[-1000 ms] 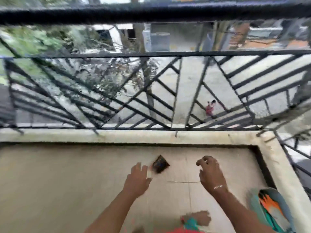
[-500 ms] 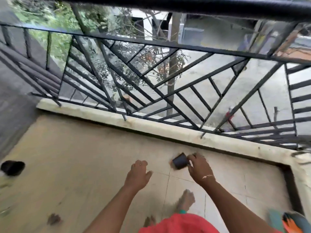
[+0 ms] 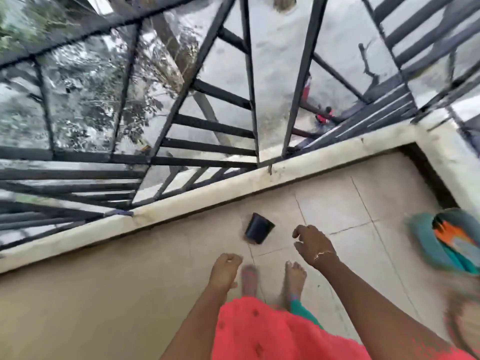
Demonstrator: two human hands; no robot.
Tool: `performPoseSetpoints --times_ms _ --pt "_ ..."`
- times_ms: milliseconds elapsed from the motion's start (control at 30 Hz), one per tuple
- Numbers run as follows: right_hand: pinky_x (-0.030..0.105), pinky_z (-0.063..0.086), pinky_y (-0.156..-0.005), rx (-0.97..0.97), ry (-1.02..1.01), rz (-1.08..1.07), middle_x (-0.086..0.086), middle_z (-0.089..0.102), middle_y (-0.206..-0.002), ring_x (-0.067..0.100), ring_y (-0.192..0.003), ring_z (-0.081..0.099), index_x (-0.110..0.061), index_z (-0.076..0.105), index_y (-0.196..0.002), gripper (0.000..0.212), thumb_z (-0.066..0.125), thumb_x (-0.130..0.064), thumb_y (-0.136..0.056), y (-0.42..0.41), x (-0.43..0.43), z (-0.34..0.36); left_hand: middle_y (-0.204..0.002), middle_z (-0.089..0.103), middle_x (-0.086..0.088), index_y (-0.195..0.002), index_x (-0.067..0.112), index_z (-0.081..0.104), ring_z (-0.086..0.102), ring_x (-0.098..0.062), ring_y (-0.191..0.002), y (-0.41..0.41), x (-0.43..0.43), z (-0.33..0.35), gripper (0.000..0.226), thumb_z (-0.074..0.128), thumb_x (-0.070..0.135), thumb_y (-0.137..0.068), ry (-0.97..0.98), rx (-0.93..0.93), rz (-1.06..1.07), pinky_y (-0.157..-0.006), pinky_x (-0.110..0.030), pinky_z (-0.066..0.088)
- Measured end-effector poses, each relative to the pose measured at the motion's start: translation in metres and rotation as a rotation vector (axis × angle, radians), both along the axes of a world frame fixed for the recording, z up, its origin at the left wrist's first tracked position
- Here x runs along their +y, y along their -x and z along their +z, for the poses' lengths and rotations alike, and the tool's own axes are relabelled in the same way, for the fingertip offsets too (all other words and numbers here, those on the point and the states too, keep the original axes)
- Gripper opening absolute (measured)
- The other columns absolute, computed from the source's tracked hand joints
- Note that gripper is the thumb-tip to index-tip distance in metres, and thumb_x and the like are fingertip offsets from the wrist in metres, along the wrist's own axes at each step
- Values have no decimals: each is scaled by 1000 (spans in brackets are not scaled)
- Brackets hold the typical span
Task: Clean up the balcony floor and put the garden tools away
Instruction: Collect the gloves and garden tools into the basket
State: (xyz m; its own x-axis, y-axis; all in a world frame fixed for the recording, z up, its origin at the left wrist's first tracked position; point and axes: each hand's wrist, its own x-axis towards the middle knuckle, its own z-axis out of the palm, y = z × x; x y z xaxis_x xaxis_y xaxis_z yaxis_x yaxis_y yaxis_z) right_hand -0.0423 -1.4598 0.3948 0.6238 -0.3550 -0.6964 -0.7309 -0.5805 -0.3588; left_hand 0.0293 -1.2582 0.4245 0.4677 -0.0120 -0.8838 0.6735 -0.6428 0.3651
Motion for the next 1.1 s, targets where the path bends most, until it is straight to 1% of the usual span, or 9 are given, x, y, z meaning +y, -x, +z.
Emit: performPoseSetpoints --times_ms 233,367,433,500,767,867,967,1033,1100 --pt "23 38 -76 40 -204 -390 8 64 -103 25 -100 57 -12 63 -98 15 58 -9 -84 -20 -4 -160 -64 38 -3 -67 16 44 32 -13 -56 -52 -40 -176 29 54 14 -94 -95 15 39 -52 -26 26" --pt "22 36 -69 77 -298 -539 4 58 -87 19 -83 53 -16 62 -87 6 61 -11 -84 -20 0 -254 -43 54 8 -71 9 51 44 -13 -58 -66 -61 -276 25 53 12 -96 -116 28 84 -57 -30 32" --pt "25 38 -65 83 -331 -624 4 57 -80 21 -79 53 -21 56 -70 17 62 -10 -81 -18 4 -295 -89 68 -6 -108 -5 56 59 -18 -88 -70 -75 -312 23 51 15 -96 -132 42 -6 -74 -34 39" --pt "27 39 -65 91 -377 -701 2 56 -70 22 -76 52 -22 54 -62 23 62 -7 -79 -19 8 -328 -130 52 -21 -132 -2 44 51 -32 -117 -76 -84 -346 42 50 20 -96 -167 14 -127 -88 -36 42" --pt "22 36 -45 82 -609 -1094 8 46 -60 16 -50 42 -10 50 -65 28 49 10 -84 -58 3 -395 -136 43 -13 -140 13 35 47 -29 -120 -99 -111 -432 53 53 32 -93 -170 -152 -361 -97 -34 41" --pt "25 42 -52 56 -646 -1191 8 46 -63 17 -54 45 -11 49 -67 25 52 5 -86 -67 2 -410 -123 52 -12 -132 8 40 53 -30 -112 -107 -118 -449 53 57 35 -89 -250 -97 -304 -89 -38 47" --pt "36 54 -79 84 -672 -1244 6 47 -68 19 -65 49 -7 55 -76 11 58 -4 -87 -70 6 -419 -108 56 -15 -111 5 52 53 -32 -103 -84 -87 -474 25 52 23 -94 -426 -37 -461 -91 -38 41" --pt "39 52 -87 90 -684 -1244 6 52 -71 19 -68 54 -1 59 -95 9 59 -5 -87 -67 12 -419 -128 49 -15 -126 11 44 45 -31 -120 -23 -25 -514 42 61 20 -89 -375 -8 -313 -104 -41 33" --pt "39 54 -84 60 -672 -1269 11 57 -75 24 -74 59 5 60 -102 18 59 -2 -86 -61 16 -418 -134 45 -13 -133 16 38 42 -30 -125 38 15 -556 62 70 15 -80 -286 52 -518 -106 -45 32"
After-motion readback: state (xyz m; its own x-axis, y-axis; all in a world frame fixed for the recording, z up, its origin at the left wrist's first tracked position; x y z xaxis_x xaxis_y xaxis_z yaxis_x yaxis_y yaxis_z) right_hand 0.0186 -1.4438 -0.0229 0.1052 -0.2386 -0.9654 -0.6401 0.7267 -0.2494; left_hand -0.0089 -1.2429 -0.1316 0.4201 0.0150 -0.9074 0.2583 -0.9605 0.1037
